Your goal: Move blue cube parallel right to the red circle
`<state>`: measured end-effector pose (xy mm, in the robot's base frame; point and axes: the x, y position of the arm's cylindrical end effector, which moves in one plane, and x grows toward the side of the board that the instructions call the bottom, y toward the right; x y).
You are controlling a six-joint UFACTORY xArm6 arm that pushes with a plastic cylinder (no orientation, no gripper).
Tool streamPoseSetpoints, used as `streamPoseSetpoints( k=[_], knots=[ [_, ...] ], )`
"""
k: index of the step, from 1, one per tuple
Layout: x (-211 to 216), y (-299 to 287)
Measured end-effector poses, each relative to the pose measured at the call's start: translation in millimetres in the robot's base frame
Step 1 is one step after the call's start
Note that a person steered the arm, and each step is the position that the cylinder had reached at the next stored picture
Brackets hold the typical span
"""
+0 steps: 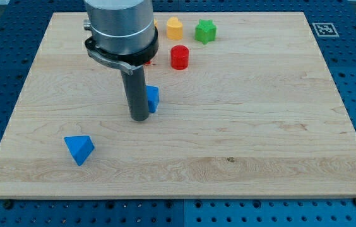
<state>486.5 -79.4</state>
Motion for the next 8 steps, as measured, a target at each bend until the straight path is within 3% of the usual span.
streamPoseSetpoints(
  k=[3,8],
  knots=[
    [-28.2,-20.1],
    [-28.7,149.5]
  ],
)
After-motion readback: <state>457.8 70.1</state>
